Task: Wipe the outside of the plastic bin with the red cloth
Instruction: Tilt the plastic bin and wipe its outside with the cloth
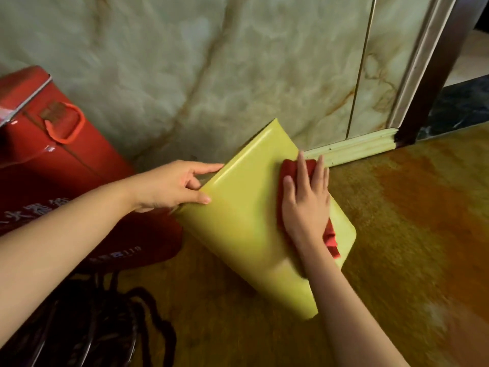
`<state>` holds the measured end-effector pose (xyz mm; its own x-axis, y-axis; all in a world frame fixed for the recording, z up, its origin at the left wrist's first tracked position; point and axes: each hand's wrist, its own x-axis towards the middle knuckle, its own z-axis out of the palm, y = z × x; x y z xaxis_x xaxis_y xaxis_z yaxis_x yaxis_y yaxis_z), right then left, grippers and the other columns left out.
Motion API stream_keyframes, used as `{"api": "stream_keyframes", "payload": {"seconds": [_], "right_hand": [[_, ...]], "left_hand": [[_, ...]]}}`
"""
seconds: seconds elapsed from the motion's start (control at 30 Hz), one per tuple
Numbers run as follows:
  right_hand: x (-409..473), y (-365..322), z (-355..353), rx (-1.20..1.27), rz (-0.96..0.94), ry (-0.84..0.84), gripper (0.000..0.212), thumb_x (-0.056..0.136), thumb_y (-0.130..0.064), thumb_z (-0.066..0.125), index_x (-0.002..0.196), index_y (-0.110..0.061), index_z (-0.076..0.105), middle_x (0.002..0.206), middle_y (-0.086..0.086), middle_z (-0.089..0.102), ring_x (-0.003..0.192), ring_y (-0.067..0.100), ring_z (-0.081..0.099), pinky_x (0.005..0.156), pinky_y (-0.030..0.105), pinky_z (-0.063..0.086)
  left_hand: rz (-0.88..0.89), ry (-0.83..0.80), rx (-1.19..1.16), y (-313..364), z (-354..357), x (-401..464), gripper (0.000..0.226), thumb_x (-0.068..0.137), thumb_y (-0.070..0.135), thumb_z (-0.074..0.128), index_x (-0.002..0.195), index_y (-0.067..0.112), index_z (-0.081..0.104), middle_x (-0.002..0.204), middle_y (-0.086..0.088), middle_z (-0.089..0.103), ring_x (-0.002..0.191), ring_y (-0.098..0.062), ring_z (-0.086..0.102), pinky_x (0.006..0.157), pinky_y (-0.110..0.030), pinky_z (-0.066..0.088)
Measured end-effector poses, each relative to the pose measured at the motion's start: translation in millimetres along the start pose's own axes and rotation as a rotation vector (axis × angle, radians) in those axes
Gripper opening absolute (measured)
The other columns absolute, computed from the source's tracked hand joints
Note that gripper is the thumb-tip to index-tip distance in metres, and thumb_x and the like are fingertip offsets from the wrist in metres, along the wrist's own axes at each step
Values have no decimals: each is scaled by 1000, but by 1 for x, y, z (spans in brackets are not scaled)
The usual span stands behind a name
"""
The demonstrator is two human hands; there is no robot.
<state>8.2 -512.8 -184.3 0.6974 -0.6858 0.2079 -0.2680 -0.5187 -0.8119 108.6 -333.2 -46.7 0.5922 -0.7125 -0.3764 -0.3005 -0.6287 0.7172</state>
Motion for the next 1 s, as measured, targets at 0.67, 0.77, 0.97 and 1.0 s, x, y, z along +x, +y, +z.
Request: {"api": "stream_keyframes", "payload": {"seconds": [0.67,0.77,0.97,1.0], "right_hand": [[-79,38,-11,30,32,-2,55,93,-53,22,143,-46,-1,158,-2,-4,145,27,16,109,53,34],[-94,0,-6,-42,-216,17,70,88,-64,30,146,-38,3,159,7,2,144,30,18,112,51,28],[-48,-1,-33,-5,-183,60,85,80,-65,46,146,-37,1,158,3,0,143,31,20,107,50,38],[-44,-5,-34,-26,-210,29,85,79,-67,44,145,-40,-3,159,3,0,143,30,20,107,49,37]], "left_hand": [[6,3,-39,30,19,0,69,77,-7,58,133,25,34,54,4,68,48,0,53,45,-9,39],[79,-1,29,60,29,16,65,78,-7,57,132,22,38,81,-13,74,69,-12,63,68,-30,57],[195,-31,351,76,7,25,68,74,-3,64,128,28,38,120,18,49,109,2,50,86,1,35],[182,36,406,71,2,24,63,75,0,64,127,26,41,118,18,51,108,0,51,85,0,36]]}}
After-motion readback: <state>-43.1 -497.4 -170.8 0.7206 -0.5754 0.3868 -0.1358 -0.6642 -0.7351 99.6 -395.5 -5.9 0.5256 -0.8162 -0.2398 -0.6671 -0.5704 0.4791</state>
